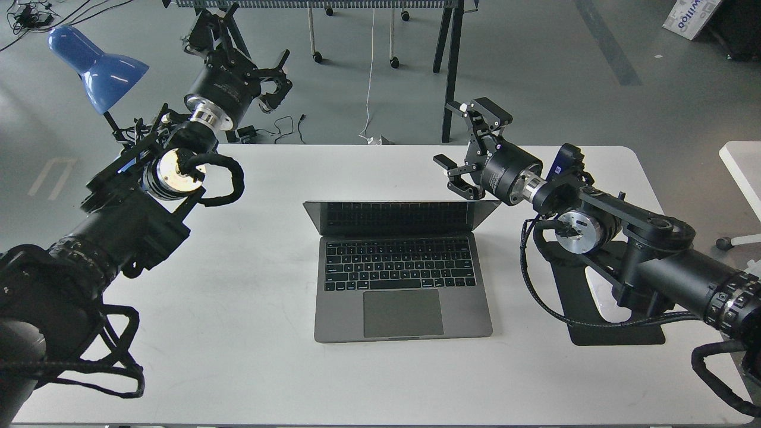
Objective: Close notebook with right arm
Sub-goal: 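Bring the right gripper to the top edge of the laptop screen, then push the screen down toward the keyboard with the right gripper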
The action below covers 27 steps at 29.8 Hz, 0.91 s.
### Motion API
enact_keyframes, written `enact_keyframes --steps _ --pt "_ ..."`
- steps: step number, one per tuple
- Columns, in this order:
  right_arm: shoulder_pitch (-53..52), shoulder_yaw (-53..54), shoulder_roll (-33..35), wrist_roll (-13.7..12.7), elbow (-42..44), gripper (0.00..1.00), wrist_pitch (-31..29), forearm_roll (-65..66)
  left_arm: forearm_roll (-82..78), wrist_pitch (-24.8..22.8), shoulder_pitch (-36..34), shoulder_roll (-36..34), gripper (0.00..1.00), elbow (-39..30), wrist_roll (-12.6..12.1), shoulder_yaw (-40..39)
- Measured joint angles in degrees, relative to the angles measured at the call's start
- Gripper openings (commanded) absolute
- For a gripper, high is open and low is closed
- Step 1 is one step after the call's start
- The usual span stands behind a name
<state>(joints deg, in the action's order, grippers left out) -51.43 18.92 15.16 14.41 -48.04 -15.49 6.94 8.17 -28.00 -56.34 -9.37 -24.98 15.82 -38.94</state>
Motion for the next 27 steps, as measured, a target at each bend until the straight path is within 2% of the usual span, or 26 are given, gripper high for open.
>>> enact_keyframes --steps 8,16,27 --pt "0.8 -2.3 2.4 -0.2 -5.6 1.0 1.6 0.0 0.0 0.0 0.0 0.0 1.0 0.0 0.0 0.0" --pt "3.0 -2.5 3.8 -3.6 -9.2 1.0 3.3 0.0 0.0 0.0 0.0 0.0 1.0 -0.1 0.0 0.0" --pt "6.6 -2.7 6.1 -3.9 -12.0 1.0 3.4 0.1 0.0 0.0 0.0 0.0 1.0 0.0 0.0 0.0"
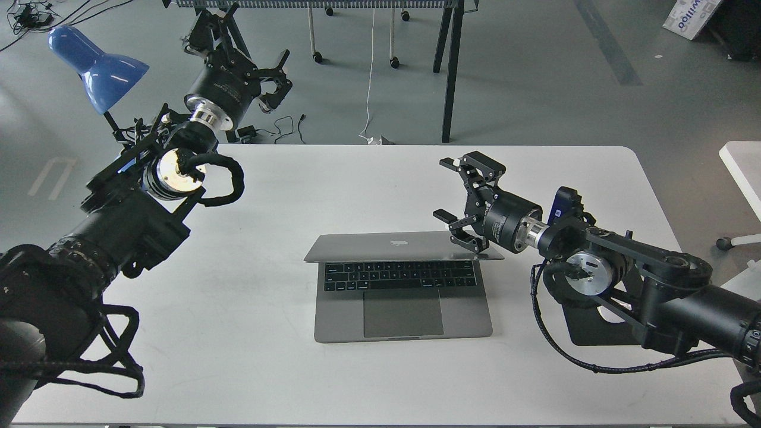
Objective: Close notebook with right arm
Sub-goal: 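Push the screen down toward the keyboard with the right gripper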
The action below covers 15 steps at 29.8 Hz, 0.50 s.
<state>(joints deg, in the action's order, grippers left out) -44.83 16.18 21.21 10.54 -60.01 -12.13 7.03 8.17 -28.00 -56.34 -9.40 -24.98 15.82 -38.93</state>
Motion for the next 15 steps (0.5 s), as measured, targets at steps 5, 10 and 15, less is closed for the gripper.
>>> enact_keyframes --steps 5,10,15 --pt "1.8 -0.3 -0.2 0.0 0.1 1.0 0.0 2.7 0.0 0.0 0.0 0.1 1.0 0.0 0.0 0.0" --pt "4.3 -1.1 -0.9 0.0 0.3 1.0 0.0 5.7 0.0 0.0 0.0 0.2 1.0 0.0 0.0 0.0" --pt "6.1 -1.3 -1.1 0.1 0.7 1.0 0.0 6.5 0.0 0.0 0.0 0.2 1.0 -0.1 0.0 0.0"
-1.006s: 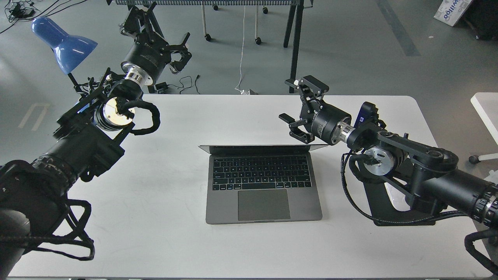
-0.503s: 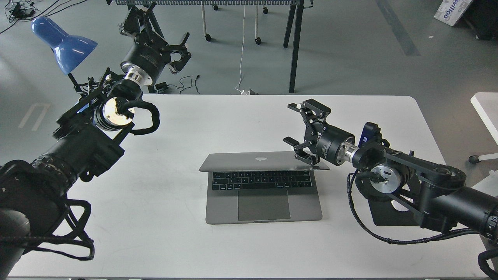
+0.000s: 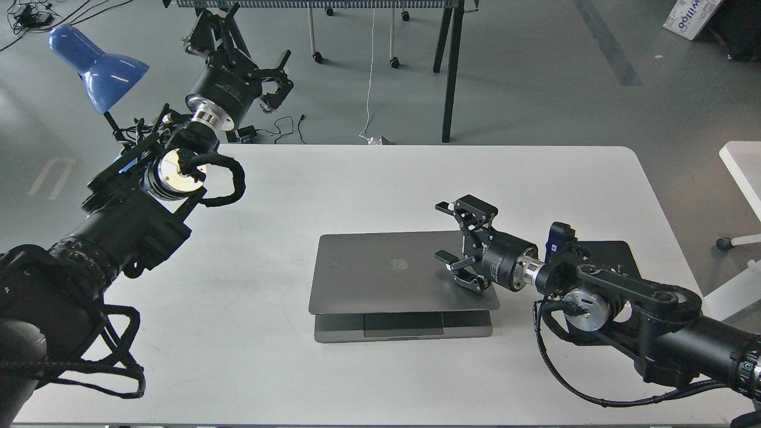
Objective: Close notebook with right arm
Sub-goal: 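Push the screen down toward the keyboard with the right gripper, then press the right gripper on the closed lid, then hold still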
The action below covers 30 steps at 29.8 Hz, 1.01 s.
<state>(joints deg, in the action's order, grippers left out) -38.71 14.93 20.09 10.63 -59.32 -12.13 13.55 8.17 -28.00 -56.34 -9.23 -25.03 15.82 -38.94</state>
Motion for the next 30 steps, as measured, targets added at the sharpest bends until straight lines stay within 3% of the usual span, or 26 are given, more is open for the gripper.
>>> enact_keyframes --steps 16,30 --pt "2.8 -1.6 -4.7 -0.1 4.0 1.0 1.4 4.8 0.0 0.0 0.0 0.0 1.0 0.0 0.0 0.0" --pt "2.3 -1.9 -4.6 -0.3 3.2 1.0 1.4 4.9 0.0 0.0 0.0 0.0 1.0 0.0 0.0 0.0"
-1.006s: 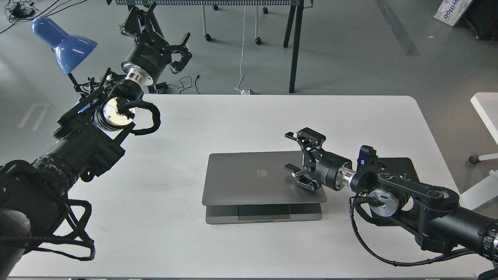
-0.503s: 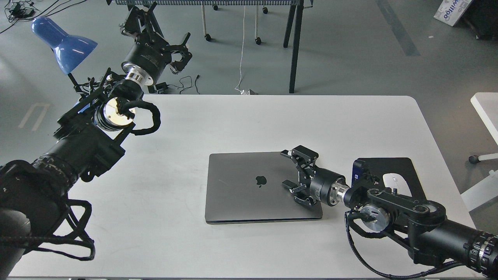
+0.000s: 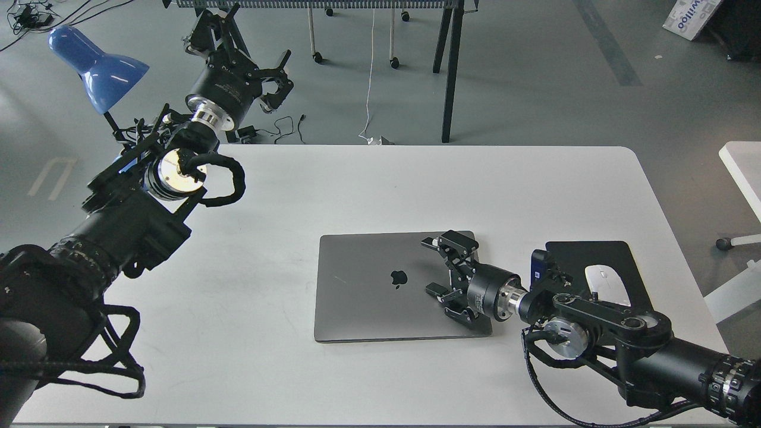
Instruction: Close notebook with right arm
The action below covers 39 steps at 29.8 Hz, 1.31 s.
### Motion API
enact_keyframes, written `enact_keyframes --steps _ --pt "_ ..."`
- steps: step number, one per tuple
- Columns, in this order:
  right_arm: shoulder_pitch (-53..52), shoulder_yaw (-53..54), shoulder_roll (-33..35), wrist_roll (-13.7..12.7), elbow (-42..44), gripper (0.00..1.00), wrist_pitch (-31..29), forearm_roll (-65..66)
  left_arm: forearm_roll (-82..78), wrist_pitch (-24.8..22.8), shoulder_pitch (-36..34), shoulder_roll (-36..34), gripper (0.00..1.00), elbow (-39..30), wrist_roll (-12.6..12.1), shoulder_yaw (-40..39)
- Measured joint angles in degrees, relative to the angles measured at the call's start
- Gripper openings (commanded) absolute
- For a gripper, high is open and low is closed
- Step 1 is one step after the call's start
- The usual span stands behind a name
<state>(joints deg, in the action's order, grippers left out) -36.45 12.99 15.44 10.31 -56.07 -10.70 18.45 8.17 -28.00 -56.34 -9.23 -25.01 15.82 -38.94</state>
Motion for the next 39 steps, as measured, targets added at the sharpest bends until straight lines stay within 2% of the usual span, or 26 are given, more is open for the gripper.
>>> enact_keyframes --steps 7,11,18,25,30,39 --pt "-3.4 6.1 5.2 0.5 -4.1 1.0 -0.2 -0.2 0.0 0.0 0.0 -0.1 1.0 0.0 0.0 0.0" --pt "-4.3 16.0 7.0 0.8 -4.3 1.0 -0.7 -0.3 0.0 0.0 0.0 -0.2 1.0 0.0 0.0 0.0" --pt "-4.5 35.0 7.3 0.2 -1.5 1.0 -0.9 -0.7 0.0 0.0 0.0 -0.2 1.0 0.0 0.0 0.0" --pt "-4.5 46.1 6.7 -1.1 3.6 1.0 -0.8 -4.8 0.0 0.0 0.0 0.1 1.0 0.0 0.0 0.0" --pt "-5.1 47.8 6.1 -3.2 8.6 1.0 -1.2 -14.5 0.0 0.0 0.0 0.1 1.0 0.0 0.0 0.0" --pt "-5.5 47.5 3.8 -2.4 11.0 1.0 -2.4 -15.8 0.0 0.0 0.0 0.1 1.0 0.0 0.0 0.0"
